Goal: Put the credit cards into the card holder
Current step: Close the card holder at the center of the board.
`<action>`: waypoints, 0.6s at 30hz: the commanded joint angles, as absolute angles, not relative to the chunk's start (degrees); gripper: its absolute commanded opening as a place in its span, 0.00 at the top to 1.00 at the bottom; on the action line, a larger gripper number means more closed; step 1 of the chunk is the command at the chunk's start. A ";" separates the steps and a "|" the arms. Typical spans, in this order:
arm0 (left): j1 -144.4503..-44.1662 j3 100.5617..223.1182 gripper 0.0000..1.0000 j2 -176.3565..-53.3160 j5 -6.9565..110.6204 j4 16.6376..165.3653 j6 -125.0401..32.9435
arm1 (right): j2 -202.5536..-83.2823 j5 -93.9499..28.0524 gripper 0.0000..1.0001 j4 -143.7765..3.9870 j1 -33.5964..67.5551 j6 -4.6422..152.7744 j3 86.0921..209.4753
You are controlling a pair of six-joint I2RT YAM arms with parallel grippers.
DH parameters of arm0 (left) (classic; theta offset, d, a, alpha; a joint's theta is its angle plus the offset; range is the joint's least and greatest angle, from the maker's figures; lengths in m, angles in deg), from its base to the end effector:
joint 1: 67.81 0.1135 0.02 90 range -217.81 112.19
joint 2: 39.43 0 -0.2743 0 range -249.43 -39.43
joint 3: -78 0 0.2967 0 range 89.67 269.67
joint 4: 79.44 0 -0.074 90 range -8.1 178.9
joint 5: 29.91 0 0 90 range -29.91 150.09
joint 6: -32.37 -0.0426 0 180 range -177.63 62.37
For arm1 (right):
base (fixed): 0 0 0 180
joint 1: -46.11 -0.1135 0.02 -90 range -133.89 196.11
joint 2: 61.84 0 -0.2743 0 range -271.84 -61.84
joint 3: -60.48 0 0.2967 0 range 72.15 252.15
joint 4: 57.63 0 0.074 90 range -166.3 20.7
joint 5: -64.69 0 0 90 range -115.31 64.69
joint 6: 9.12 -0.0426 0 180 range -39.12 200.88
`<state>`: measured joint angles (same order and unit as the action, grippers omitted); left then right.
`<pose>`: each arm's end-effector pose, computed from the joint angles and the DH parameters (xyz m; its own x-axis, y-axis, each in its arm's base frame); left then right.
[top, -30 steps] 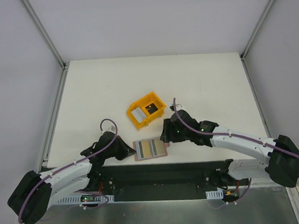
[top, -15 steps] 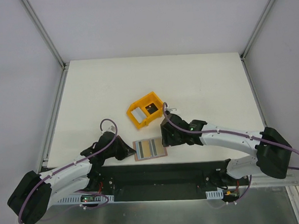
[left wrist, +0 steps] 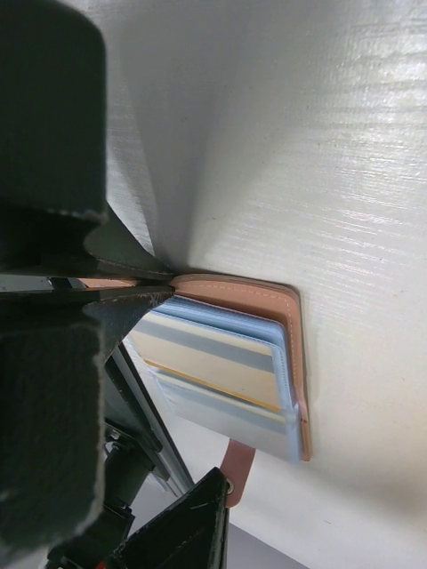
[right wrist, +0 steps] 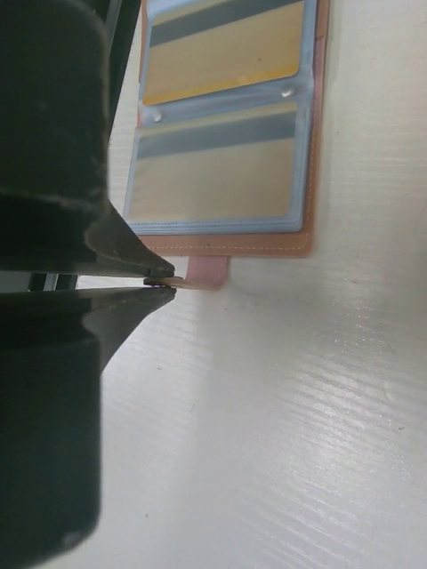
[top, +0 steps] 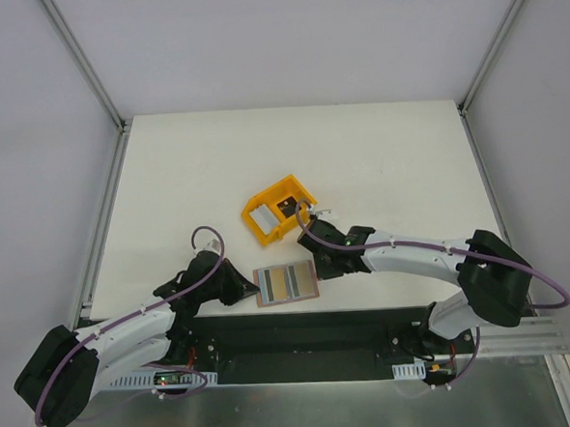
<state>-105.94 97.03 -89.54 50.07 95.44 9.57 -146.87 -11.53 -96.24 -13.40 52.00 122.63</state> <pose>0.1463 -0.1242 0.1023 -0.8424 -0.4929 -0.2180 -0.1499 0.6028 -0.7837 0.1735 0.2746 0.1700 -0.7668 -0.3777 -0.5190 -0.4670 0.8830 0.0473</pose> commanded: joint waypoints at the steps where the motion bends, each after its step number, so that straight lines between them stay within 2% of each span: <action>1: -105.34 98.19 1.00 -89.97 49.63 92.59 7.77 | -145.51 -9.49 0.97 -96.46 -13.57 52.05 123.04; 3: -105.34 99.07 1.00 -89.71 49.55 92.24 6.98 | -144.63 -9.49 1.00 -95.58 -13.66 51.96 121.99; 11: -105.34 107.15 1.00 -88.03 46.65 87.06 0.30 | -139.63 -11.68 0.99 -86.28 -13.57 49.77 114.88; 18: -105.60 114.54 1.00 -91.46 42.43 84.42 -3.66 | -134.53 -13.70 1.00 -78.37 -13.57 48.45 110.48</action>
